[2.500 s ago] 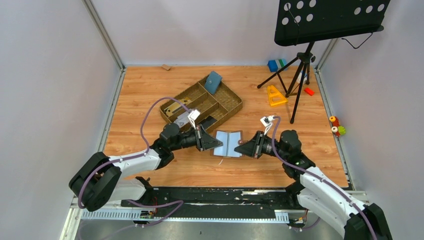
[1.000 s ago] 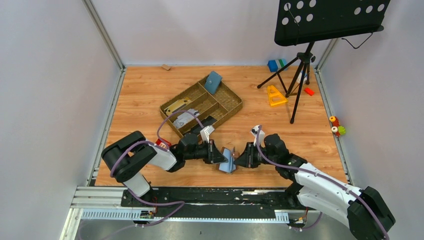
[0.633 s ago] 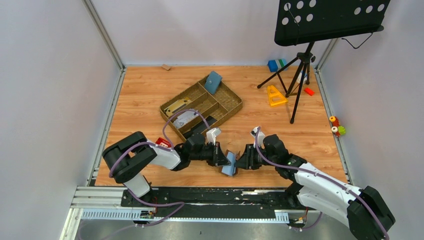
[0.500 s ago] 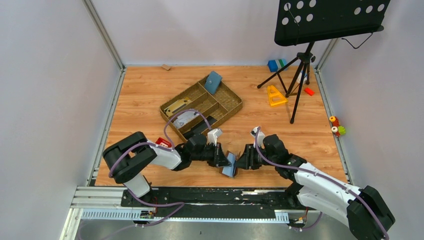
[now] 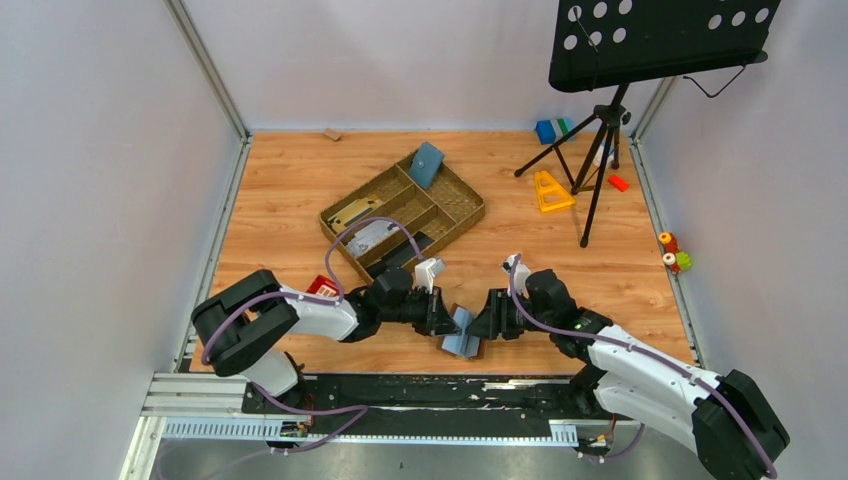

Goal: Take the credit cards out of the card holder
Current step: Remove the credit card from the card holder.

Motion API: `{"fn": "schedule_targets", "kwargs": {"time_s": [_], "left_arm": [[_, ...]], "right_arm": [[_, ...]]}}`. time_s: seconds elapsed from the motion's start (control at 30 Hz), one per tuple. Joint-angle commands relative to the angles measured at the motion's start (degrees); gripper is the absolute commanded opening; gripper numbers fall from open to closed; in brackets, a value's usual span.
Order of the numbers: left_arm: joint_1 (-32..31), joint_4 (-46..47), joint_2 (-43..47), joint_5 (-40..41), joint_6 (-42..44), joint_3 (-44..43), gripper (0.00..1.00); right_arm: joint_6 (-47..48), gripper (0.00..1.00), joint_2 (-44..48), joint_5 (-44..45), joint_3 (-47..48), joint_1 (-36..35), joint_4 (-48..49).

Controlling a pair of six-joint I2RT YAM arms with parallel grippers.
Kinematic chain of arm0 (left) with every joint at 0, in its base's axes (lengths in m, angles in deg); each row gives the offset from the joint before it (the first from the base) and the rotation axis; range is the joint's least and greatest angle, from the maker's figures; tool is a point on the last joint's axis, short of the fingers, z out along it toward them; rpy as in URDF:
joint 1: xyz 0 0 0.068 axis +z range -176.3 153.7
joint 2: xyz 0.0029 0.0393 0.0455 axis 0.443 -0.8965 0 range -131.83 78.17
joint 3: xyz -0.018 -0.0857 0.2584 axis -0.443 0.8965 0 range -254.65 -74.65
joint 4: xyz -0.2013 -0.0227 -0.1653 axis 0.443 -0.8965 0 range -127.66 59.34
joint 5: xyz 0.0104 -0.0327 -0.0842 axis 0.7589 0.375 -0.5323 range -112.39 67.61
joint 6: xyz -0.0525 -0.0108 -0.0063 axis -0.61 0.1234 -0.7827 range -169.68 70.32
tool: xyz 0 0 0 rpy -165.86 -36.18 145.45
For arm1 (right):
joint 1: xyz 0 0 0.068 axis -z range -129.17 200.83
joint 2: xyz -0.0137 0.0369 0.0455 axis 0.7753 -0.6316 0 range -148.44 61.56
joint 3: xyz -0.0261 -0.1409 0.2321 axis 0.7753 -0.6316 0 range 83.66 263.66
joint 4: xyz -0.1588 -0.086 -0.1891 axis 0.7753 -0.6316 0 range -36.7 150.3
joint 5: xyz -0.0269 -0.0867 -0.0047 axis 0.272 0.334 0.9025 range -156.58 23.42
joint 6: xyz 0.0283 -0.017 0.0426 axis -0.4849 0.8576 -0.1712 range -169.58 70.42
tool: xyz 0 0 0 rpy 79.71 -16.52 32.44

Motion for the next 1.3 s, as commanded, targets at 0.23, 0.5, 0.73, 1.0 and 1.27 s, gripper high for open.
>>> {"fn": "schedule_targets", "kwargs": {"time_s": [0.23,0.5,0.73,1.0,1.27], "left_arm": [[-0.5,-0.2,4.5,-0.7,1.3,-1.0,0.27],[-0.6,0.3,7.4,-1.1,0.6,0.2,0.55],[-1.7,-5.3,5.6,-0.3,3.1,-2.1,0.67],[-2.5,-8.5,4.5,0.7,4.5,-3.4,0.71],[-2.5,-8.4,4.4,0.0,4.5,-3.9,0.74]], "right_arm": [[-0.7,0.47,-1.0,0.9,-1.2,-0.2,2.7],[-1.3,0.36,-1.2,1.6,-2.3,-0.2,3.6],[-1.9,0.37,-1.1,0.0,-2.0,-0.2,5.5],[-2.6,0.38,-0.6,-0.3,-0.2,-0.6,4.8],[-2.5,0.38,-2.6,-0.5,0.3,-1.2,5.5]]}}
